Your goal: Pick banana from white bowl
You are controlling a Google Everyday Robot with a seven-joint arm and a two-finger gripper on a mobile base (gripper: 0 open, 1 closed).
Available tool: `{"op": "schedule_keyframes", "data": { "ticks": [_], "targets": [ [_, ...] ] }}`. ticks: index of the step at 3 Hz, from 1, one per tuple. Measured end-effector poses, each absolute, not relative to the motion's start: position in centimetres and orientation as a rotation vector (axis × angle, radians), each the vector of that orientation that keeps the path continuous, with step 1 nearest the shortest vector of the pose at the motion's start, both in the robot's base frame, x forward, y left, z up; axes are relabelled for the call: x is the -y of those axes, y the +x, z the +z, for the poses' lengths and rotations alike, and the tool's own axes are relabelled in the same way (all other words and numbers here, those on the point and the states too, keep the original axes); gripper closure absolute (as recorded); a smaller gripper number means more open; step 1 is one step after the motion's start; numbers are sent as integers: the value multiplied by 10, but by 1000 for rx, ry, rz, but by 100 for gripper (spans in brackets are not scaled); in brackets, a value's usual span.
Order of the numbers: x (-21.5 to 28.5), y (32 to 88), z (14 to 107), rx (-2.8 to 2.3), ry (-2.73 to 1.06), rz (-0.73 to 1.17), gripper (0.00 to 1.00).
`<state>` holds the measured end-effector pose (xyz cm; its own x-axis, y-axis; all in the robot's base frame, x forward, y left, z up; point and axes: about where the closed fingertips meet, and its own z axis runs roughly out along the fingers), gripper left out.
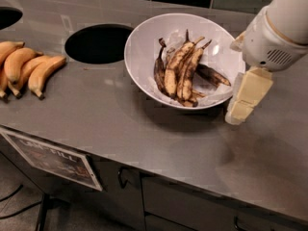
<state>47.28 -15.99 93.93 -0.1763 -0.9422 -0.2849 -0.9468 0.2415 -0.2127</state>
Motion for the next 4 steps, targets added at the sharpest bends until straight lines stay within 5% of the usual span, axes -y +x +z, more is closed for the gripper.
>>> {"op": "schedule_keyframes", "data": {
  "ticks": [4],
  "targets": [
    [123, 478, 974, -1801, -2107, -132, 0]
  ]
}}
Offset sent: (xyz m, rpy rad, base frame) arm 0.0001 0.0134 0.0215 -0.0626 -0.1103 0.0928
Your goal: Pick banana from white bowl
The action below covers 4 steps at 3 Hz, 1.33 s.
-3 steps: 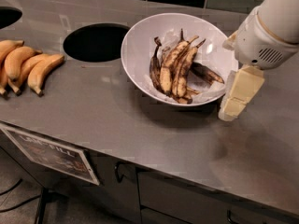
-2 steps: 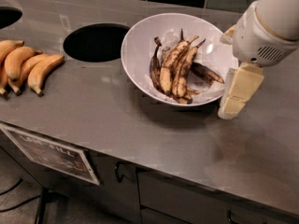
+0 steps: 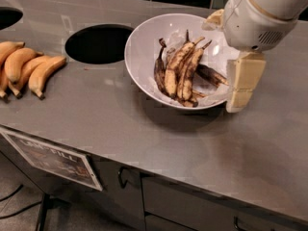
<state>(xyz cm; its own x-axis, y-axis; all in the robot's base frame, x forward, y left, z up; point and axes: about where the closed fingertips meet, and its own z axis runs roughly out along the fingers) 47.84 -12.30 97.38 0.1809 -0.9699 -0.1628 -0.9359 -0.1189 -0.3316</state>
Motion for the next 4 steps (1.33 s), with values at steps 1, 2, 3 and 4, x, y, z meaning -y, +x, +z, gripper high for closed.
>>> {"op": "schedule_keyframes", "data": {
  "ticks": [1, 2, 3, 4],
  "targets": [
    [123, 478, 974, -1801, -2107, -132, 0],
    [117, 482, 980, -1736, -2134, -160, 0],
    [102, 486, 990, -1582, -2304, -245, 0],
    [88, 490, 990, -1388, -2514, -317, 0]
  ]
}}
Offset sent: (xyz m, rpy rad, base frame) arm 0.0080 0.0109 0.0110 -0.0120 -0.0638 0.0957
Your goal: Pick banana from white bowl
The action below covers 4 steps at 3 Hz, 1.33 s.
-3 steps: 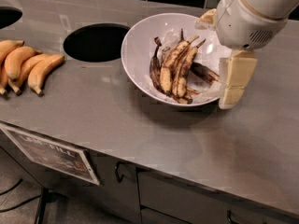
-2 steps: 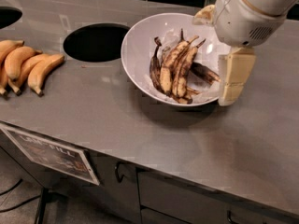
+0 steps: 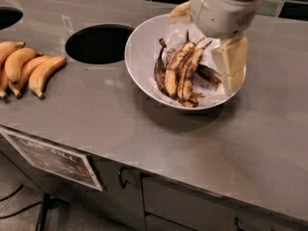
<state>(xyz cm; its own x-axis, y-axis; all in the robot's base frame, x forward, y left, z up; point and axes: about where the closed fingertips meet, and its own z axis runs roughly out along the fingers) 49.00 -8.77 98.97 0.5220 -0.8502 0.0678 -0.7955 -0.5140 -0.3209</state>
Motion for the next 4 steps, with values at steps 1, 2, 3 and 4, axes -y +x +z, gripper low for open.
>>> {"op": "schedule_keyframes", "data": {
  "ticks": [1, 2, 3, 4],
  "targets": [
    [86, 491, 992, -1332, -2547, -341, 0],
    [80, 498, 992, -1309, -2547, -368, 0],
    [71, 507, 988, -1230, -2591, -407, 0],
    [64, 510, 979, -1125, -2670, -404, 0]
  ]
}}
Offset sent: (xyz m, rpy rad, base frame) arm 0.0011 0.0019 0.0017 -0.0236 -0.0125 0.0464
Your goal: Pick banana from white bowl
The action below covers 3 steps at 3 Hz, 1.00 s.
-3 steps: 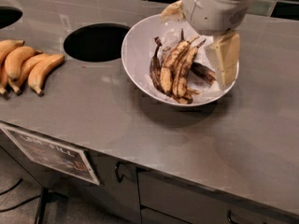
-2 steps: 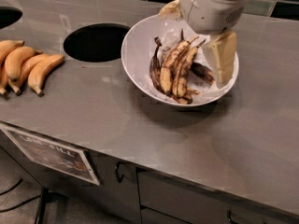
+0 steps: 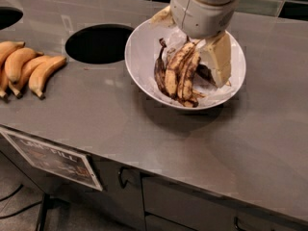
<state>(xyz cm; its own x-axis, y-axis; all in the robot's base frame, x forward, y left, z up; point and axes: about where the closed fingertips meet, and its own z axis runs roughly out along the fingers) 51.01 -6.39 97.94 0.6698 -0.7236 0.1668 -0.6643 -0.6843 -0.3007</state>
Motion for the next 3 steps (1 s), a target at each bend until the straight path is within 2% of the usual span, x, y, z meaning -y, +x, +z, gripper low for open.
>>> {"op": "schedule_keyframes", "data": {
  "ticks": [3],
  "targets": [
    [66, 513, 954, -848, -2705, -338, 0]
  ]
}}
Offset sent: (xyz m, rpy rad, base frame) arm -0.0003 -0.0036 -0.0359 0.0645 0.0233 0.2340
